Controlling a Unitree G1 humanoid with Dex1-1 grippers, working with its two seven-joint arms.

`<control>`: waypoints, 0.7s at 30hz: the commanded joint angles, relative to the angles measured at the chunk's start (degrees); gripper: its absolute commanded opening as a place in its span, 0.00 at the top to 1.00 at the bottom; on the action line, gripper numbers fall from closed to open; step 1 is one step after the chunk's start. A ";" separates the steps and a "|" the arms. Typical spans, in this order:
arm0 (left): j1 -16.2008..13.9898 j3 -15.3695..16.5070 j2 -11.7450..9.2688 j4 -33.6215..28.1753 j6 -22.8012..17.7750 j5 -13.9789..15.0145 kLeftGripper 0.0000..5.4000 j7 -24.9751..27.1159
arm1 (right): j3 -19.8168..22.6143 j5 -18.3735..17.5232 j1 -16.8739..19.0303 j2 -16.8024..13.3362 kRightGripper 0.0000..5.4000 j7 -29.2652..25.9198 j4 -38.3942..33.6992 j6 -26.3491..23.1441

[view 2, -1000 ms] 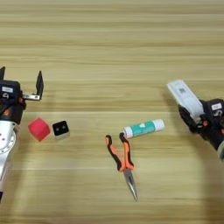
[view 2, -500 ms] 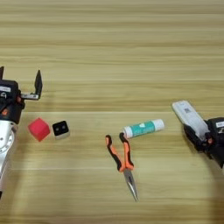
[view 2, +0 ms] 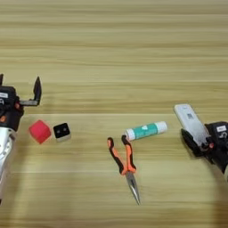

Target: Move the objects on the table

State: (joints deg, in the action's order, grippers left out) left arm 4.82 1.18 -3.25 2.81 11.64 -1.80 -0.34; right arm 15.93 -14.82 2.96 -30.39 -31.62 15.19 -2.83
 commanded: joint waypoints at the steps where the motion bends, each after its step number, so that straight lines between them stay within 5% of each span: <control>1: -1.15 0.05 0.33 -1.05 -1.08 0.88 0.00 0.56 | 1.40 -0.79 -0.60 0.31 0.12 0.83 -4.27 1.30; 7: -0.98 1.07 0.69 -1.14 -1.24 1.83 0.00 0.37 | 1.89 -2.68 0.56 0.80 0.00 2.38 -17.75 -1.18; 21: -0.80 0.83 0.77 -1.31 -0.90 1.92 0.00 0.10 | -3.53 -5.13 5.94 0.51 0.00 1.37 -39.60 -10.08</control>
State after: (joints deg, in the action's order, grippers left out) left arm 3.70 1.99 -2.84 2.16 11.53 0.15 -0.03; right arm 13.59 -19.59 7.47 -28.79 -28.79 -21.77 -11.25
